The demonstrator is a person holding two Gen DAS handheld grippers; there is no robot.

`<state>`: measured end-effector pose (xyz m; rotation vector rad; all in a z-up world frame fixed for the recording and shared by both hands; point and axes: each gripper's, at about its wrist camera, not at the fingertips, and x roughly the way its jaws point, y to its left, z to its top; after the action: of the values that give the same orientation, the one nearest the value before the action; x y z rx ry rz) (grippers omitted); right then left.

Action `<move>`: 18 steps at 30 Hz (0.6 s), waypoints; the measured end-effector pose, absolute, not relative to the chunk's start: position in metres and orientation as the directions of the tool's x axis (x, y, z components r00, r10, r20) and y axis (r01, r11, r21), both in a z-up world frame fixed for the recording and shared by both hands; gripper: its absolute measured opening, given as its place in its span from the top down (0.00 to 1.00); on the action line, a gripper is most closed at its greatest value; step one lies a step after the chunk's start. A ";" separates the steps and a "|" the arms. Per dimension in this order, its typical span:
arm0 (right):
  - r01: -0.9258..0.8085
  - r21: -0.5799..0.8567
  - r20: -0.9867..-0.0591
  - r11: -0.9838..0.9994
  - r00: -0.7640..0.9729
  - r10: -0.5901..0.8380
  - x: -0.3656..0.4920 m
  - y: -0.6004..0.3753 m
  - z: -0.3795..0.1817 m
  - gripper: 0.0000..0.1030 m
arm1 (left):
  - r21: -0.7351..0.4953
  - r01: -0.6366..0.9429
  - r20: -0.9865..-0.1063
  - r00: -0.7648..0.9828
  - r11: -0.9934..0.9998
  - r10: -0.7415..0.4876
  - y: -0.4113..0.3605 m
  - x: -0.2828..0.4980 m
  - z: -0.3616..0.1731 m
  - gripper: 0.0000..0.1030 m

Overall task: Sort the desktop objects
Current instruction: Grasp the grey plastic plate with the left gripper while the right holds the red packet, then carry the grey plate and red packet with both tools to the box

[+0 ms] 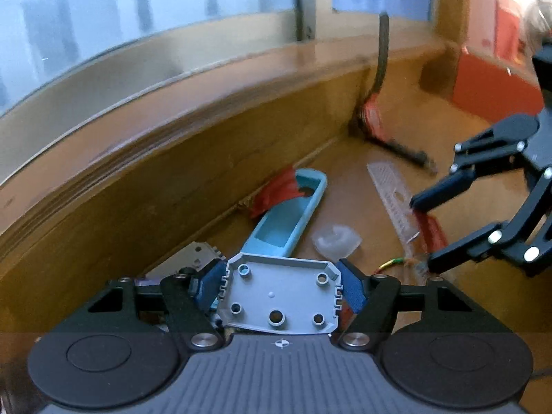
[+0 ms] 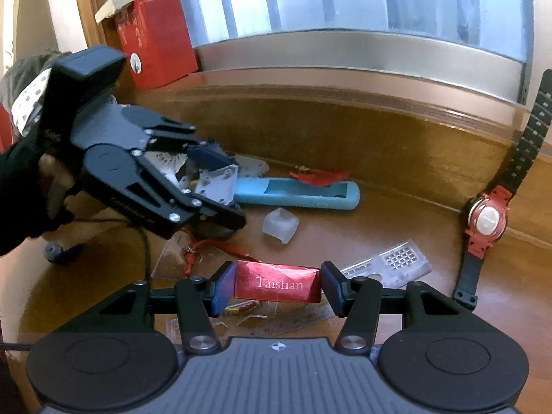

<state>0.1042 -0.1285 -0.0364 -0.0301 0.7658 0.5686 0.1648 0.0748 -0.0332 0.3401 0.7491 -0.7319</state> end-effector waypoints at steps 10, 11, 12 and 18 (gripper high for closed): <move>-0.461 0.135 -0.627 0.877 0.646 0.436 0.075 -0.133 -0.021 0.45 | -0.078 0.465 -0.634 0.660 0.882 -0.404 0.069 0.098 0.002 0.32; -0.454 0.130 -0.620 0.881 0.656 0.430 0.069 -0.134 -0.018 0.45 | -0.086 0.441 -0.630 0.670 0.893 -0.392 0.067 0.092 0.004 0.32; -0.446 0.127 -0.614 0.886 0.666 0.424 0.064 -0.137 -0.016 0.45 | -0.096 0.422 -0.626 0.678 0.901 -0.384 0.065 0.086 0.005 0.32; -0.377 0.118 -0.568 0.919 0.733 0.373 0.028 -0.159 0.004 0.45 | -0.165 0.375 -0.613 0.686 0.912 -0.392 0.051 0.055 0.015 0.32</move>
<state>0.0285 -0.1589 0.0040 -0.0056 0.6237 0.4123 0.0549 0.0514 0.0148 -0.0268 0.6927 -0.4296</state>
